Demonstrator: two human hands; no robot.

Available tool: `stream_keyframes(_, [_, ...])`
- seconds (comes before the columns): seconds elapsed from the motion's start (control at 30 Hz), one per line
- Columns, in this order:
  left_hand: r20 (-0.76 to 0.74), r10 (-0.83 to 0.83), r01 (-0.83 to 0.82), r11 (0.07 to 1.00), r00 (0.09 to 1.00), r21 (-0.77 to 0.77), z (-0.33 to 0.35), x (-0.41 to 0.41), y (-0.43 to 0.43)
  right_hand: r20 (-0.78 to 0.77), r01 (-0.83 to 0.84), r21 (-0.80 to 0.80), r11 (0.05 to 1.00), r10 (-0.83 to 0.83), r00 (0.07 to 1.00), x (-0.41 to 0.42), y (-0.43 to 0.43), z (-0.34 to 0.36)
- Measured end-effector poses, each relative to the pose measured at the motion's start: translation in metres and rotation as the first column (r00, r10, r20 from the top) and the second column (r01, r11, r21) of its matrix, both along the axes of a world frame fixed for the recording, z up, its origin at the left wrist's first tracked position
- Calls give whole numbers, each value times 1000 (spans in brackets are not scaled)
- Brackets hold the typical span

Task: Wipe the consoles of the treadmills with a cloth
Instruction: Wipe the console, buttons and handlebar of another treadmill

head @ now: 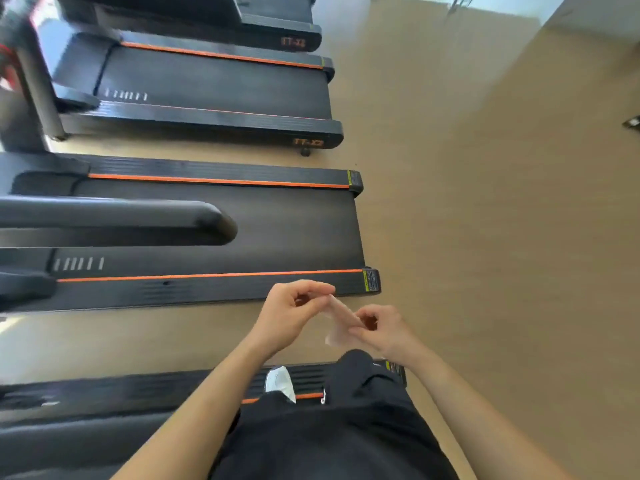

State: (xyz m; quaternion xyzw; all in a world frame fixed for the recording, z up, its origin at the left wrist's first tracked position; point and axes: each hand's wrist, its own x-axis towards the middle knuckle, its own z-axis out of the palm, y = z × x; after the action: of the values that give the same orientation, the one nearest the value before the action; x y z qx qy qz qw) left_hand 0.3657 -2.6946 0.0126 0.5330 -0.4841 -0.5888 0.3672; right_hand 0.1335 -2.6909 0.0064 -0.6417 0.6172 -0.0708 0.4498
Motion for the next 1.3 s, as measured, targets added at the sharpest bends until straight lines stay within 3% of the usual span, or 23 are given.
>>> stream_keyframes(0.1, [3, 157, -157, 987, 988, -17, 5, 11, -42, -5, -42, 28, 999, 42, 999, -1, -61, -11])
stream_keyframes(0.33, [193, 380, -374, 925, 905, -67, -16, 37, -157, 17, -164, -14, 986, 164, 986, -4, -240, -29])
stream_keyframes(0.67, [537, 462, -556, 831, 706, 16, -12, 44, -303, 36, -456, -74, 887, 459, 888, 48, -478, -9])
stream_keyframes(0.77, [518, 596, -705, 709, 614, 18, -4, 58, -324, 79, -531, -92, 843, 537, 840, 87, -523, 4])
stream_keyframes(0.97, [374, 851, -928, 364, 368, 83, 2, 111, -348, 213, -601, -61, 797, 598, 773, 194, -576, 24])
stream_keyframes(1.13, [288, 932, -976, 204, 218, 81, -18, 172, -363, 189, -687, -105, 719, 693, 696, 293, -599, 26])
stream_keyframes(1.3, [245, 968, -998, 36, 47, 50, -33, 262, -366, 152, -807, -119, 578, 814, 560, 414, -611, 37])
